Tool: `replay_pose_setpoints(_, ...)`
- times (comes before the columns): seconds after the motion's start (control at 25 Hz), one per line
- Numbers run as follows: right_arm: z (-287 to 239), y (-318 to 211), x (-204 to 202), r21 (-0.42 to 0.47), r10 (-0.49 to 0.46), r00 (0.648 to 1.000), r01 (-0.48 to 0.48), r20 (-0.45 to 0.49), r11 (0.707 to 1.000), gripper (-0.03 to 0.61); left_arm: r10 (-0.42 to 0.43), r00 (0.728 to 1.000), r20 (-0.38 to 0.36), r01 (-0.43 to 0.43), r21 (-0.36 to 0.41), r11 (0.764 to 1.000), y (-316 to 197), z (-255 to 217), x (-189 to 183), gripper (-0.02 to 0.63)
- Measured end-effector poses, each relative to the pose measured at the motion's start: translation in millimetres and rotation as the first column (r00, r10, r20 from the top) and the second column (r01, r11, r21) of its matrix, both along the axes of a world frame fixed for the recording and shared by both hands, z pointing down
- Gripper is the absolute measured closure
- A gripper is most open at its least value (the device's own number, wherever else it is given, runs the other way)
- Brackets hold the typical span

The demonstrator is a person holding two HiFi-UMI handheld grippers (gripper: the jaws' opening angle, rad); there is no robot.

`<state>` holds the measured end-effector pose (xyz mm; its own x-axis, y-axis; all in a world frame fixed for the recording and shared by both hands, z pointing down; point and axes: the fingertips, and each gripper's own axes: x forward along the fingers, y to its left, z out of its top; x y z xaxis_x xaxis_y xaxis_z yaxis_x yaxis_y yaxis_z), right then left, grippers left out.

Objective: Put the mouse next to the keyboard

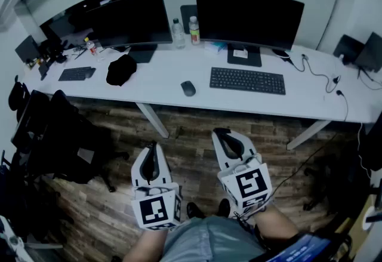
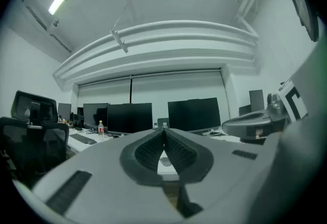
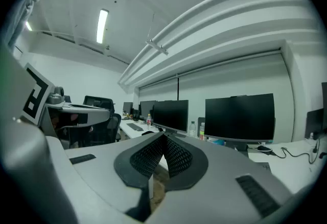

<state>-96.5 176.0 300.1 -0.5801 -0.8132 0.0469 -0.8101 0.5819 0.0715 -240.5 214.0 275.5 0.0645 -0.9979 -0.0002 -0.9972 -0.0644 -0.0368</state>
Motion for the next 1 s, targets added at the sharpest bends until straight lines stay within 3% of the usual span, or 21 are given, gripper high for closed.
replay_pose_setpoints(0.76, 3.6, -12.6, 40.5, 0.014, -0.038, 0.998, 0.038, 0.046, 0.999, 0.563, -0.018, 1.0, 0.015, 0.018, -0.02, 1.0, -9.4, 8.5, 48.4, 0.609)
replay_pose_setpoints(1.0, 11.8, -25.1, 43.2, 0.009, -0.084, 0.996, 0.084, 0.029, 0.996, 0.52, -0.032, 0.999, 0.024, 0.033, -0.039, 0.999, -19.1, 21.3, 57.8, 0.609)
